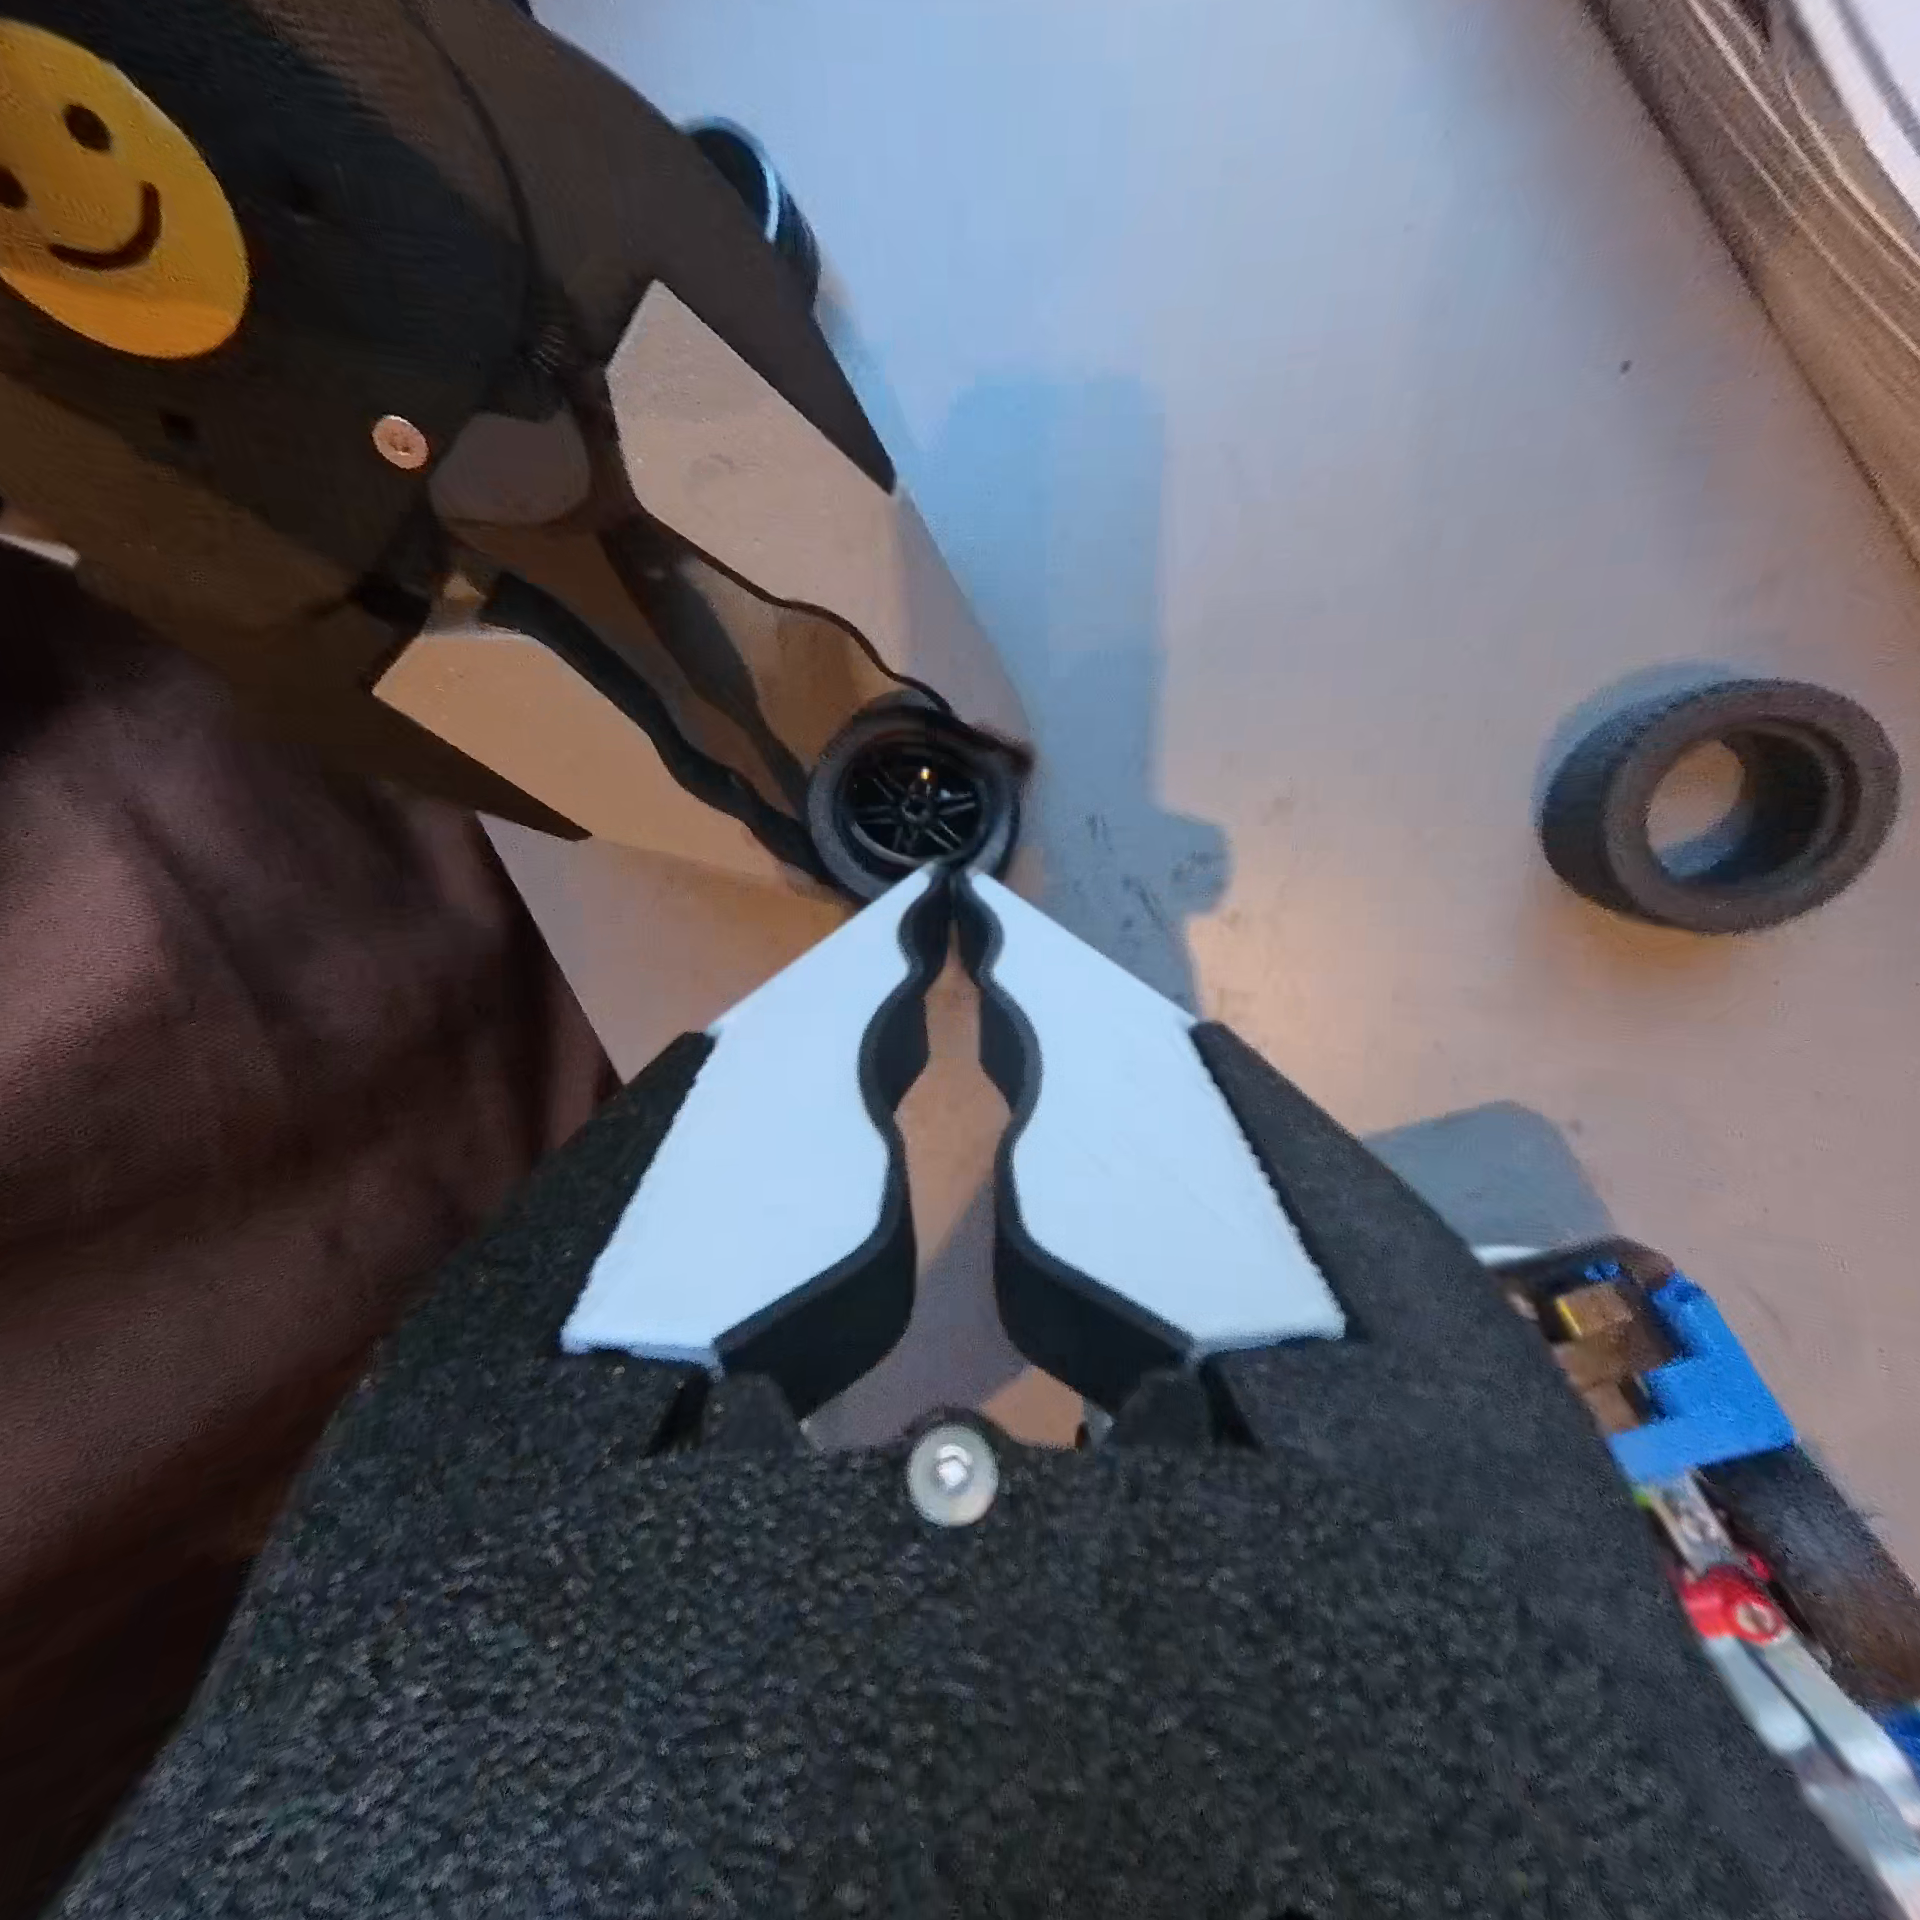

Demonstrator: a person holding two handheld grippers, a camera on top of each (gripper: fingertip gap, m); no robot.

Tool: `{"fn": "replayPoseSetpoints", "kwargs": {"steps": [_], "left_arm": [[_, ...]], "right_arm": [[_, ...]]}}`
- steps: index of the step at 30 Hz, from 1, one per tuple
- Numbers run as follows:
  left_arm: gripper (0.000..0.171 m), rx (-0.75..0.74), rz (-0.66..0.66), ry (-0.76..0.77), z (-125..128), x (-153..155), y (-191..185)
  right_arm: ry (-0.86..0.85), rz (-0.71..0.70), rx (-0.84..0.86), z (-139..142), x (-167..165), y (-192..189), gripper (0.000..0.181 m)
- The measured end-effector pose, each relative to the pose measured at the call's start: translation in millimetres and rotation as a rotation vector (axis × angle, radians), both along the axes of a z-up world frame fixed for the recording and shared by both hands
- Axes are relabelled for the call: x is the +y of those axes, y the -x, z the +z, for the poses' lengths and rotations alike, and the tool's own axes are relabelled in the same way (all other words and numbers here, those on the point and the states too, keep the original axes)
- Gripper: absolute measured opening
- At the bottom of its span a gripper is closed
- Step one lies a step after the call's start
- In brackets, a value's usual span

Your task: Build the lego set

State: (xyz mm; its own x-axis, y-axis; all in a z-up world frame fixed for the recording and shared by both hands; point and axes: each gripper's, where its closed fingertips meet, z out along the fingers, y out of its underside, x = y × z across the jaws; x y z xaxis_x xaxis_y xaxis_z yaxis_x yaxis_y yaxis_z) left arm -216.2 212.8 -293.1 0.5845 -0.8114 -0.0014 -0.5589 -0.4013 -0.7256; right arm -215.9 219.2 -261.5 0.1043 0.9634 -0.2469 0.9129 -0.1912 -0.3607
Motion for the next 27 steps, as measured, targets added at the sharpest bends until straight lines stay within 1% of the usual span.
{"fn": "replayPoseSetpoints", "kwargs": {"steps": [1, 3, 4, 6, 7, 9, 10, 12, 14, 16, 17, 18, 19, 21, 22, 24, 25, 27], "left_arm": [[0.044, 0.007, -0.006, -0.011, 0.2, -1.6, -0.1], [0.045, 0.02, -0.01, -0.036, 1.4, 0.3, 0.8], [0.044, 0.033, -0.021, -0.062, 2.3, -0.5, -0.3], [0.045, 0.056, -0.101, -0.117, 3.9, -5.1, -3.9], [0.045, 0.055, -0.13, -0.118, 4.3, -7.2, -3.7], [0.045, 0.001, -0.159, 0.005, 1.5, -12.9, -3.3], [0.045, -0.031, -0.168, 0.038, 3.1, -13.7, -4.0], [0.046, -0.046, -0.23, 0.076, 3.2, -22.8, -6.7], [0.046, -0.04, -0.207, 0.081, 4.0, -23.0, -9.2], [0.045, -0.066, -0.182, 0.098, 4.8, -22.2, -11.3], [0.045, -0.098, -0.172, 0.131, 5.9, -23.2, -11.8], [0.045, -0.13, -0.162, 0.168, 7.9, -23.9, -11.4], [0.044, -0.159, -0.154, 0.2, 9.3, -24.2, -10.9], [0.044, -0.191, -0.148, 0.211, 13.4, -24.5, -8.1], [0.045, -0.196, -0.15, 0.21, 14.0, -24.1, -7.0], [0.045, -0.212, -0.14, 0.238, 13.6, -26.7, -5.4], [0.045, -0.227, -0.12, 0.252, 14.3, -26.3, -4.9], [0.044, -0.295, -0.104, 0.299, 19.1, -28.7, -9.3]], "right_arm": [[-0.009, -0.029, 0.01, 1.1, 4.2, -3.3, 0.014], [-0.039, -0.057, 0.039, 4.3, 9.8, -8.3, 0.016], [-0.047, -0.075, 0.055, 5.8, 11.0, -11.5, 0.021], [-0.024, -0.086, 0.132, 11.7, 0.1, -8.0, 0.042], [-0.019, -0.041, 0.191, 15.2, -12.1, -5.2, 0.044], [-0.106, 0.072, 0.294, 15.6, -32.4, -5.1, 0.044], [-0.19, 0.119, 0.313, 10.8, -35.7, -7.4, 0.043], [-0.454, 0.178, 0.343, 4.5, -25.9, -9.3, 0.046], [-0.679, 0.262, 0.349, 4.0, -22.9, -10.7, 0.042], [-0.828, 0.381, 0.342, 0.2, -28.4, -12.2, 0.033], [-0.876, 0.433, 0.345, -1.4, -31.9, -12.0, 0.027], [-0.897, 0.485, 0.354, -2.9, -36.6, -11.2, 0.017], [-0.913, 0.523, 0.362, -3.2, -38.7, -10.1, 0.014], [-0.911, 0.528, 0.39, 1.9, -37.9, -5.8, 0.015], [-0.88, 0.508, 0.404, 3.1, -37.6, -4.1, 0.018], [-0.873, 0.438, 0.428, 9.3, -31.3, -1.1, 0.039], [-0.897, 0.42, 0.44, 13.3, -29.3, -0.7, 0.042], [-0.912, 0.448, 0.452, 11.1, -35.4, -1.0, 0.04]]}}
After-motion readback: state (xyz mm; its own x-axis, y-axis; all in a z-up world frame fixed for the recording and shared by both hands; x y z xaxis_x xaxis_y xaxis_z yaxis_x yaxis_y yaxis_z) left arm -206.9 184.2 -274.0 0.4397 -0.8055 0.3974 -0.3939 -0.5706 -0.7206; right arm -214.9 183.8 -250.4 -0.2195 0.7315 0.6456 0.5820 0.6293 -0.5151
